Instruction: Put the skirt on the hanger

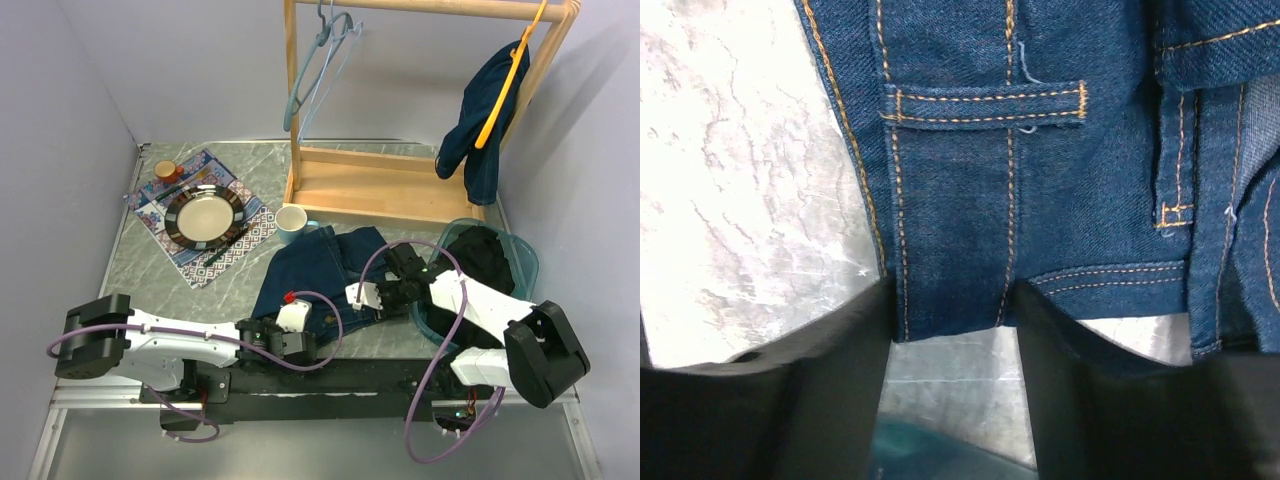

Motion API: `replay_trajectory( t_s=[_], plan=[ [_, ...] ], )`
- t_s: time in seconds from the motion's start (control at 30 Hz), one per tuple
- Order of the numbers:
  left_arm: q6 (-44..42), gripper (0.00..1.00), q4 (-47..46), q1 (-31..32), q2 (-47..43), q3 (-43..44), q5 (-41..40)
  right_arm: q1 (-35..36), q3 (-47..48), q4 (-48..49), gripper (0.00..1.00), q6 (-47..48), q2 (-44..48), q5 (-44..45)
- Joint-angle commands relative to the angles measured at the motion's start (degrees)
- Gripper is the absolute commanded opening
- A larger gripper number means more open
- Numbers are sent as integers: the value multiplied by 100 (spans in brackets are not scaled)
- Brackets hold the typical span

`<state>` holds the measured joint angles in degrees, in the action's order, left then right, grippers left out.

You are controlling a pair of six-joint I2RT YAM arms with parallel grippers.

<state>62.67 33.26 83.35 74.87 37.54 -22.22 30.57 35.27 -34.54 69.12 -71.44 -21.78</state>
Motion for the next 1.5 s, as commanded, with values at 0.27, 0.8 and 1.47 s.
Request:
replay_trajectory(
  t_s=[0.27,0.8,1.47],
  plan=[
    [509,32,717,41,441,131,-828,37,51,-43,5,-127,262,-160],
    [-473,1,2308,41,-2300,1983,-1688,-95,2368,-1572,0,-1216,2283,-213],
    [-4193,1,32,41,-2689,5492,-440,-956,7021,-2384,0,-2737,2547,-1585]
  ],
)
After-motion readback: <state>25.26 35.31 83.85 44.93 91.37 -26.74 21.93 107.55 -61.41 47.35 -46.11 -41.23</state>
